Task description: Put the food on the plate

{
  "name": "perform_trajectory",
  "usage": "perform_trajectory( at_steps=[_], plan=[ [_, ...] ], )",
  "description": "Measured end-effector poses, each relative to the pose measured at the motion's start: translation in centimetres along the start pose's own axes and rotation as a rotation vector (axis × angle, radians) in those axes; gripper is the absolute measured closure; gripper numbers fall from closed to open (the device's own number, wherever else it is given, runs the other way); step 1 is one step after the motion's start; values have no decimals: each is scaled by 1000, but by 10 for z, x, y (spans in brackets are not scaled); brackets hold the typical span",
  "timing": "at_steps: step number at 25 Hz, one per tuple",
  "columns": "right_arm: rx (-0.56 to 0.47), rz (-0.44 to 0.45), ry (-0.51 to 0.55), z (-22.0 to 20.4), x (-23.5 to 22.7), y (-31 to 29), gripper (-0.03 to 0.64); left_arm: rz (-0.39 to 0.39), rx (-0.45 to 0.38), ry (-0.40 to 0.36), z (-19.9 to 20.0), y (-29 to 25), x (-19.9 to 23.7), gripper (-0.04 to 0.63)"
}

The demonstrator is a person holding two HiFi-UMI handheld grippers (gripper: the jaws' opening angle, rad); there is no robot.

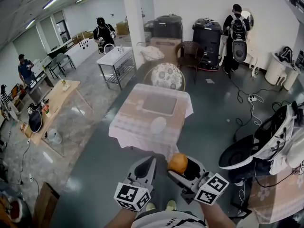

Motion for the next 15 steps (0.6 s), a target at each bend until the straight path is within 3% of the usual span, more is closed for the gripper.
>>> perform_trajectory(
  at_steps=[15],
  plan=[
    [1, -14, -23, 6, -39, 10, 290, 26, 6, -7, -9, -30, -8, 589]
  ],
)
Point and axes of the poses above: the fingertips, and each gripper's own axes: y backward along the fingers, x to its left, z out of its top, the point moved 3 cm from there along y, backward along the fingers, and after that the axes turned 6 degrees about -z, right-handed, at the moved point
